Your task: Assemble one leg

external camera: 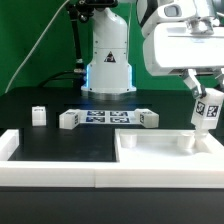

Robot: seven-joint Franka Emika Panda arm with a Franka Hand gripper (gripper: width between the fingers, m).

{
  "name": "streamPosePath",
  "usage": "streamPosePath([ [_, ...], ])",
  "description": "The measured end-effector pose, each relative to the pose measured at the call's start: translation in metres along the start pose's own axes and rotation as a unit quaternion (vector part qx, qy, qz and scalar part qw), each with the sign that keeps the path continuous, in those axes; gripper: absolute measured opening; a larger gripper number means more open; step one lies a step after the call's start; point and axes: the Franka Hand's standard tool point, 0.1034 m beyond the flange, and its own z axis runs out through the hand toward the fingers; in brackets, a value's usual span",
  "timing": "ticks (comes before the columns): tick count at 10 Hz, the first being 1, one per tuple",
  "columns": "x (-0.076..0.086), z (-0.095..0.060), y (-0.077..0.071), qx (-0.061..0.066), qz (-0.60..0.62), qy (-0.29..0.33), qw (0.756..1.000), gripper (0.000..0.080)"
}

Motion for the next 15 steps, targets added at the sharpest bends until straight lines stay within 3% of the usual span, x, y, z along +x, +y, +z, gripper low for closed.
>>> streamPosePath([
  [2,0.009,0.005,0.0,0.001,0.001,0.002,1.0,0.0294],
  [7,0.007,0.006,0.001,0.001,0.001,0.0,1.0,0.0294],
  [10,0.03,0.015,0.026,-0.006,-0.016,-0.005,1.0,0.0294],
  [12,0.034,0.019,0.036,-0.009,-0.025,-0.004,1.0,0.0294],
  [14,0.033,0.022,0.031,-0.006,-0.022,-0.006,1.0,0.0294],
  [15,0.033,0.023,0.021,-0.003,-0.009,-0.006,1.0,0.0294],
])
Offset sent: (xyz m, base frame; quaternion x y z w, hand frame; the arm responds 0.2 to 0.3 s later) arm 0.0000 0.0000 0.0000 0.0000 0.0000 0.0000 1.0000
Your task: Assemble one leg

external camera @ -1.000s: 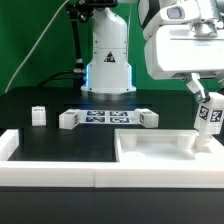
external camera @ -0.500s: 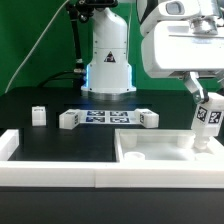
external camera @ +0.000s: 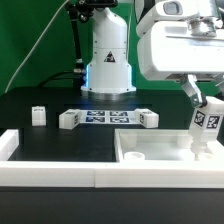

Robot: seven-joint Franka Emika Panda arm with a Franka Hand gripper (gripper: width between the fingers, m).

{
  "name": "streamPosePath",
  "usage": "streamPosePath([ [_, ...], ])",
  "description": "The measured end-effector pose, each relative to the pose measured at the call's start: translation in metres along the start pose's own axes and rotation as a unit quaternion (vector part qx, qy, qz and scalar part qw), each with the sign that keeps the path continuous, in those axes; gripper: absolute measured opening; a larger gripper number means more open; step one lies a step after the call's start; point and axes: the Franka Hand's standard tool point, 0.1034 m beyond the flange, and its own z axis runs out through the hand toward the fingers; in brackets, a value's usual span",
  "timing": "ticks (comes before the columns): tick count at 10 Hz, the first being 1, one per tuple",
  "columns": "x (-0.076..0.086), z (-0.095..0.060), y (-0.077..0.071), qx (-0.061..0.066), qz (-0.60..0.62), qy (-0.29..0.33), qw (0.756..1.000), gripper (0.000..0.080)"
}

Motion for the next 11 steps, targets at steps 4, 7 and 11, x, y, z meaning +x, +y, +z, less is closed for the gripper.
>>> streamPosePath([
  [4,-0.0001,0.0045,-0.0074,-0.002,-0.005,0.023,1.0,0.0294],
  [7,0.0011,0.0058,-0.0068,-0.006,-0.008,0.041,0.999,0.0294],
  [11,-0.0005,0.0053,-0.0032,-0.008,-0.013,0.042,0.999,0.0294],
])
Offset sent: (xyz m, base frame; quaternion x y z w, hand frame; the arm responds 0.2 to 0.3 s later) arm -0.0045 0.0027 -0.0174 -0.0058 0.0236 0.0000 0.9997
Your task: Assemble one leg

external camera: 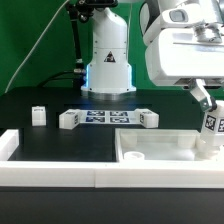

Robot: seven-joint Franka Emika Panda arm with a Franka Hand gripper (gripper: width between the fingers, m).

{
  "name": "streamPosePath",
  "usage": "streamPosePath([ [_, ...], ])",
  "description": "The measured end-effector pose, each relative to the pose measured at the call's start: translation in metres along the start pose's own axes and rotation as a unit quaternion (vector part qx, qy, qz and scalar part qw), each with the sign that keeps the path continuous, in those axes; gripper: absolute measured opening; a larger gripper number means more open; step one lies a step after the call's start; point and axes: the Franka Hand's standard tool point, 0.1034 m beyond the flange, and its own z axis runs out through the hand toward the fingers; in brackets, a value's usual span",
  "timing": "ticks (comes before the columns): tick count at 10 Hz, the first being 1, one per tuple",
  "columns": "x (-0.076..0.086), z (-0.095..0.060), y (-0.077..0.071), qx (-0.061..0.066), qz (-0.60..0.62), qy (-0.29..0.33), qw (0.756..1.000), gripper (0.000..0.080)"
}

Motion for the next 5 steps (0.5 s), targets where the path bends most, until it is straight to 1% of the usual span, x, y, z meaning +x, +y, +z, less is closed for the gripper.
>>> streamPosePath([
  [5,-0.0012,-0.0004,0.0042,-0.002,0.001,0.0,1.0,0.0294],
])
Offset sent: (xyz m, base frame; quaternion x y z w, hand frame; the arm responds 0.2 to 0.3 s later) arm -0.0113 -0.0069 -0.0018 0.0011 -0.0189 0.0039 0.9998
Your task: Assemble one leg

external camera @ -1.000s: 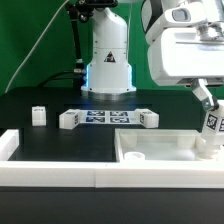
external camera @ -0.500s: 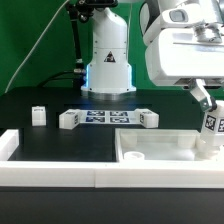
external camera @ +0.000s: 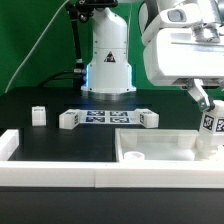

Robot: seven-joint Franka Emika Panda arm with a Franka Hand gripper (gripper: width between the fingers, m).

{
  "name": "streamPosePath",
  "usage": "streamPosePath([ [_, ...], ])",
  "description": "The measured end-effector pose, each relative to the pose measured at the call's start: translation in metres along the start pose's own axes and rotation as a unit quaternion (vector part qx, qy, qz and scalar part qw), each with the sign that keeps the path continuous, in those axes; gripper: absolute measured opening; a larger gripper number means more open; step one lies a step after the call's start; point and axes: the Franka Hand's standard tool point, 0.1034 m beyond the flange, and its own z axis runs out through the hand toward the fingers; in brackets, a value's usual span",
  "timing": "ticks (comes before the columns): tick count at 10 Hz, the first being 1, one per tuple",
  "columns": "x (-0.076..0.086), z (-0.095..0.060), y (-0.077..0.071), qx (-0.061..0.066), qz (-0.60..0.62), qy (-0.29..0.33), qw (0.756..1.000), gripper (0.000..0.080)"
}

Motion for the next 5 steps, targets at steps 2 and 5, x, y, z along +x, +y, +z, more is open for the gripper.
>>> streamPosePath([
  [2,-0.002,-0.001,0.0,0.0,0.0,-0.001,1.0,0.0294],
  [5,-0.014,-0.002,-0.003,0.002,0.0,-0.012,1.0,0.0294],
])
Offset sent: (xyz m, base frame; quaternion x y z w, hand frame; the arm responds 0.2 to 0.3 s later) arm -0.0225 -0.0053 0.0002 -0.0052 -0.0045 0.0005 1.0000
